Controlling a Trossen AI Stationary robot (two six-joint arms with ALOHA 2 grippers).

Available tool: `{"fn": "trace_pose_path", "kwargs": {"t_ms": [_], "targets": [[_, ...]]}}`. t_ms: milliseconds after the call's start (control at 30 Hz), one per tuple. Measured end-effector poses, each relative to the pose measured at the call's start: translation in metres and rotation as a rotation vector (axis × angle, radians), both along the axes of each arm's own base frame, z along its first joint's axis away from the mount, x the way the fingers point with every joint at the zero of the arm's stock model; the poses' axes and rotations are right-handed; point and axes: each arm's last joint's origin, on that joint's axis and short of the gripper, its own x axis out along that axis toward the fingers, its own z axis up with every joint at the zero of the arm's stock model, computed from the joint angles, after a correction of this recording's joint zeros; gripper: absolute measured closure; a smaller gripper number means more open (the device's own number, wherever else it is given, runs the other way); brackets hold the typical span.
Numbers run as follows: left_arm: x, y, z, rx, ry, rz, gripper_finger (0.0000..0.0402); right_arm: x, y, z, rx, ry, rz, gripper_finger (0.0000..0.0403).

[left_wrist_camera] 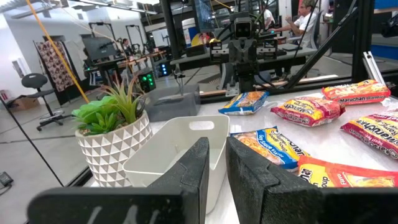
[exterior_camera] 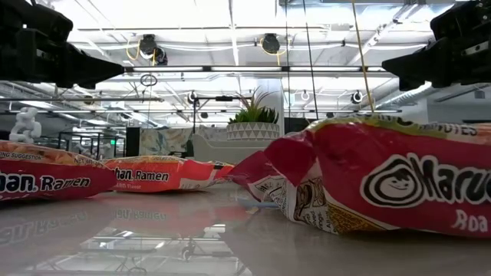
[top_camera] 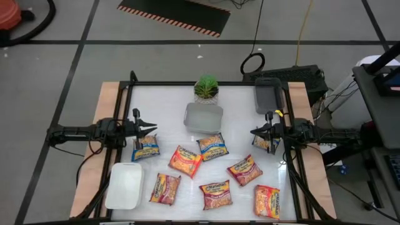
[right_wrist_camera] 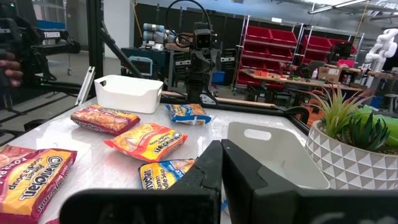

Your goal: Sort Maruchan noodles

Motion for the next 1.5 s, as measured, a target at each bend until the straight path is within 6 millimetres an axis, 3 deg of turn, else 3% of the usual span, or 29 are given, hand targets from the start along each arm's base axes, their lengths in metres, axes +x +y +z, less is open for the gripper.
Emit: {"fn": "trace_pose_path", "kwargs": {"t_ms": [300, 600, 1067, 1300, 1400, 1500], "targets": [[0.0, 0.0, 0.0, 0.0, 0.0, 0.0, 0.0341, 0.0, 0.0, 0.001, 0.019, -0.01, 0.001, 0.0403], [0.0, 0.0, 0.0, 0.0, 0.0, 0.0, 0.0341, -0.002, 0.0, 0.016, 0.103, -0.164, 0.008, 0.0403], [0.0, 0.0, 0.0, 0.002, 0.0, 0.001, 0.0341, 0.008, -0.003, 0.006, 0.117, -0.036, -0.077, 0.0403], [0.0, 0.0, 0.0, 0.003, 0.001, 0.001, 0.0341, 0.01, -0.005, 0.013, 0.144, -0.103, -0.155, 0.0403], [0.0, 0.0, 0.0, 0.002, 0.0, 0.0, 0.0341, 0.013, -0.005, 0.007, 0.154, -0.036, -0.168, 0.0403], [0.0, 0.0, 0.0, 0.002, 0.0, 0.001, 0.0341, 0.015, -0.005, 0.026, 0.181, -0.041, -0.162, 0.0403]]}}
